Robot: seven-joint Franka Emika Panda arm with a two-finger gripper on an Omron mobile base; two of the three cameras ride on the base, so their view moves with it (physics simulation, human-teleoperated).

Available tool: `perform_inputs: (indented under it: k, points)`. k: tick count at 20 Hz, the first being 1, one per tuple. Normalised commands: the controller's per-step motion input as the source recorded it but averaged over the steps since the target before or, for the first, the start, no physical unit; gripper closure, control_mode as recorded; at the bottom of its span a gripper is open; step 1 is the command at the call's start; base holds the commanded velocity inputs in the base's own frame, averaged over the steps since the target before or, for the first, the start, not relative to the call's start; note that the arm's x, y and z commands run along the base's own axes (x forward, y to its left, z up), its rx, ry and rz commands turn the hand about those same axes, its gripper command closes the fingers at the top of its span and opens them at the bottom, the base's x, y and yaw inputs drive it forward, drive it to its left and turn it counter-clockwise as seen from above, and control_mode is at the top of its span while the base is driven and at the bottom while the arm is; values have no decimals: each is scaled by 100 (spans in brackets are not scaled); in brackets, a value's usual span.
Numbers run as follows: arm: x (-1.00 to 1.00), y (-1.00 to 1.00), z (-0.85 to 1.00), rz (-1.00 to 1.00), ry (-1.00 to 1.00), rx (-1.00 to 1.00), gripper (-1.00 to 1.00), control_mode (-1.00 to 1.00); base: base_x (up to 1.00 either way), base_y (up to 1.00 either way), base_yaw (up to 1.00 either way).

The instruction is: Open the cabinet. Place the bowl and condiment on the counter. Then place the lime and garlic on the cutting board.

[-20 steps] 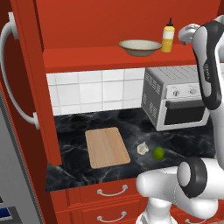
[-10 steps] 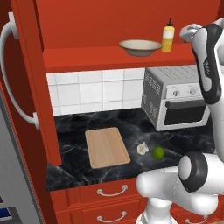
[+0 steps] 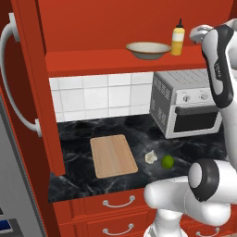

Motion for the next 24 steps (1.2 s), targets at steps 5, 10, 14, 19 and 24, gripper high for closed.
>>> perform_inputs:
  k: [5, 10, 14, 19, 24]
  points:
    - [27, 0, 0, 0, -8, -1, -100, -100, 0, 0, 0]
    - [34, 1, -1, 0, -2, -4, -100, -100, 0, 0, 0]
    - [38, 0, 0, 0, 0, -4, -100, -100, 0, 0, 0]
    - [38, 0, 0, 1, 0, -4, -100, -100, 0, 0, 0]
    - [28, -2, 0, 3, 0, -4, -100, -100, 0, 0, 0]
